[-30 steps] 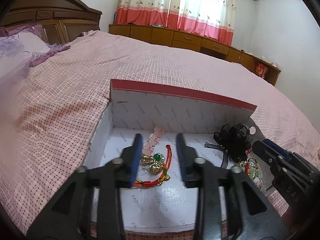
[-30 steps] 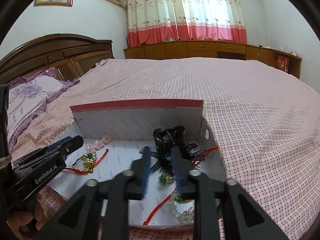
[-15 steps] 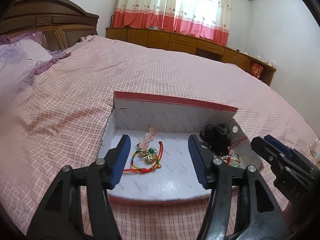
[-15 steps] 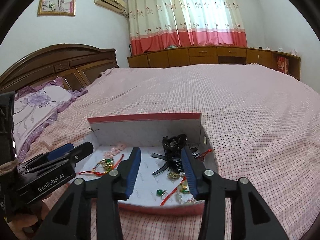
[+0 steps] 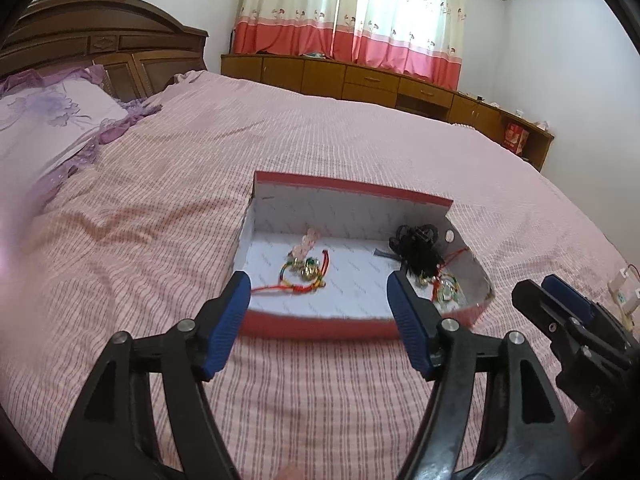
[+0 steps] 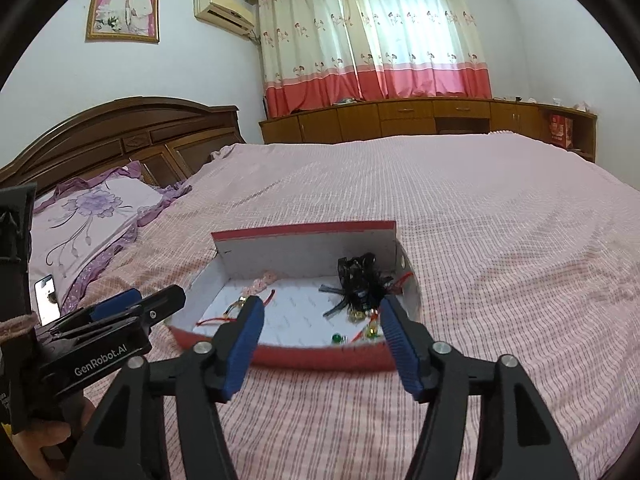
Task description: Organize jewelry
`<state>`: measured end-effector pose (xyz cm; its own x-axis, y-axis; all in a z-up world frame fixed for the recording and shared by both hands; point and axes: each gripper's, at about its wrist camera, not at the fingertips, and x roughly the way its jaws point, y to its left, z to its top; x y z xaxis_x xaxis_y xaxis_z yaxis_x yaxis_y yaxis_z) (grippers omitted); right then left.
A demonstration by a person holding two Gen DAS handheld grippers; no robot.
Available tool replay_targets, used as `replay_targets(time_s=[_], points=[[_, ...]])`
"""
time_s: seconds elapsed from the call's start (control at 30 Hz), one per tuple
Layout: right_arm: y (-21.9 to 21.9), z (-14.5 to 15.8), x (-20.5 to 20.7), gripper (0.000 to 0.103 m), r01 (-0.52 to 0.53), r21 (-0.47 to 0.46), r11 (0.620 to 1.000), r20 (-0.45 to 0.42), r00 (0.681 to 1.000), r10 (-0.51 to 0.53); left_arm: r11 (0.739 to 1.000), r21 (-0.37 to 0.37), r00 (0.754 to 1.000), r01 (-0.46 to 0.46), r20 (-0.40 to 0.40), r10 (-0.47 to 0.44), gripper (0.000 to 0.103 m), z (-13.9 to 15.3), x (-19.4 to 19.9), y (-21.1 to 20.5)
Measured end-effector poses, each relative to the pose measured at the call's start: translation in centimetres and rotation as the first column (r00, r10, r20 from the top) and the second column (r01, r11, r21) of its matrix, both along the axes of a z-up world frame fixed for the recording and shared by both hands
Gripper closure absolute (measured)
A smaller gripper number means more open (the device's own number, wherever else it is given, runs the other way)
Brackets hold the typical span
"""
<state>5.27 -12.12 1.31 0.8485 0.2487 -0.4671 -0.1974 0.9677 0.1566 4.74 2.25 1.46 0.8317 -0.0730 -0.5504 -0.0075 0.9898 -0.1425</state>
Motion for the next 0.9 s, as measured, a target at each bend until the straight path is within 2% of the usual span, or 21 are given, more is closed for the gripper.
replay_targets(time_s=[0.3,0.5,0.9], points=[[-0.3,-1.3,-2.1,0.031,0.010,0.004,1.000,-0.051,0.999,-0.009,1.000,-0.006,0.999,-0.018,-0.038,0.018,0.039,-0.9,-1.8,0.2],[-0.5,-2.4,-2.8,0.031,0.012,0.012,1.000,-0.092,0.996,-0.011,1.000,0.009,0.998,-0.018,-0.066,0.019,0.039,-1.7,-2.1,0.1],[-0.6,-3.7,-3.3,0.031,0.019,0.020,1.000,-0.138,0.990,-0.016,0.999,0.032,0.997,-0.023,-0.071,0.025,0.039,-1.9,-2.4,-0.2]])
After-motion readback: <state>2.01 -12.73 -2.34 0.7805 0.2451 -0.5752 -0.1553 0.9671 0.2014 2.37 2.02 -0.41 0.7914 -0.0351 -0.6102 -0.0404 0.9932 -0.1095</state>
